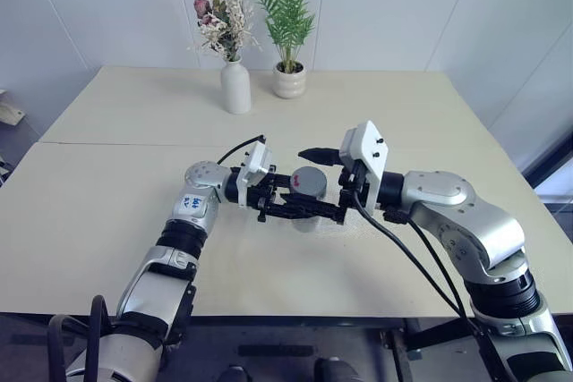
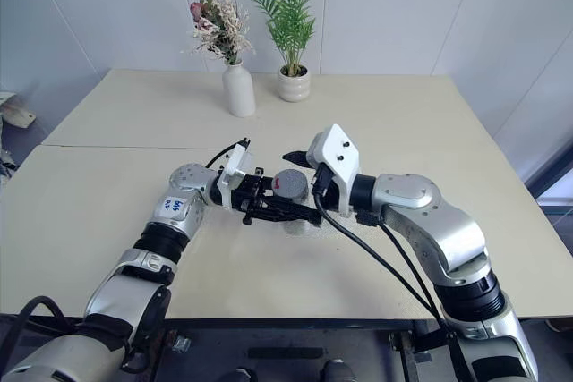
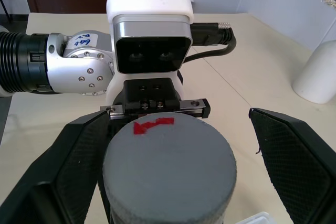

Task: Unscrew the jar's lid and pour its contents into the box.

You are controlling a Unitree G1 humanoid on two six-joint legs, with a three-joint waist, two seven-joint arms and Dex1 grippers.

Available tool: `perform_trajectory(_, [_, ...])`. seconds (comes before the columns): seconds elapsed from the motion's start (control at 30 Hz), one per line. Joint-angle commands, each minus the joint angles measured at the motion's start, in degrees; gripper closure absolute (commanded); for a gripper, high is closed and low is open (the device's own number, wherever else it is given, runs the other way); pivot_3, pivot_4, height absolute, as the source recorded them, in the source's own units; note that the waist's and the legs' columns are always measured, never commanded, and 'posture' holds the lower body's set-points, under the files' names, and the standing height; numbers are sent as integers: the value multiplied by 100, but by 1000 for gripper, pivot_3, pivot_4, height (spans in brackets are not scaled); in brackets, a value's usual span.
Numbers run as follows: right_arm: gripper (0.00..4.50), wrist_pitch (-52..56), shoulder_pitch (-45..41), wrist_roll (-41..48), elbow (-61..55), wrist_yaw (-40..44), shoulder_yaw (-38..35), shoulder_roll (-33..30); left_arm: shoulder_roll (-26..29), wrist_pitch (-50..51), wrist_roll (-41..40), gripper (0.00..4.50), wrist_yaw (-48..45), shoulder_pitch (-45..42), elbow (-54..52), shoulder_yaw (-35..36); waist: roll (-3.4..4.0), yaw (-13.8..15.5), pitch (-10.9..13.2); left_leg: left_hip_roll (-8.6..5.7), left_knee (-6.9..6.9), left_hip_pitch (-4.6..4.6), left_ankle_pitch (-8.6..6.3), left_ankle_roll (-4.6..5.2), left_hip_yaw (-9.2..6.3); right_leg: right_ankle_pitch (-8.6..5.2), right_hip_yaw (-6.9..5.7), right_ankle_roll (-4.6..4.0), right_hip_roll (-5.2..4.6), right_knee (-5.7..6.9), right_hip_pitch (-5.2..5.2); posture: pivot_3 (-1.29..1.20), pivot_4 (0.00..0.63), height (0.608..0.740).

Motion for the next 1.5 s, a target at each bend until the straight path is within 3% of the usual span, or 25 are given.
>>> perform_trajectory(0.03, [33, -88, -13, -34, -154, 30, -234, -108, 46, 18, -79, 2445, -414, -13, -215, 17, 0, -1, 0, 0, 0, 0, 0, 0, 0, 0, 0, 0, 0, 0, 0, 0, 150, 740])
perform_trajectory(0.53, [33, -10, 201, 36, -334, 39, -381, -313, 67, 28, -67, 2445, -397, -32, -174, 33, 0, -3, 0, 0, 0, 0, 0, 0, 0, 0, 1, 0, 0, 0, 0, 0, 150, 740])
perform_trajectory(1.5, [33, 14, 162, 263, -374, 2, -312, -84, 19, 96, -86, 2445, -444, -16, -152, 10, 0, 0, 0, 0, 1, 0, 0, 0, 0, 0, 0, 0, 0, 1, 0, 0, 150, 740])
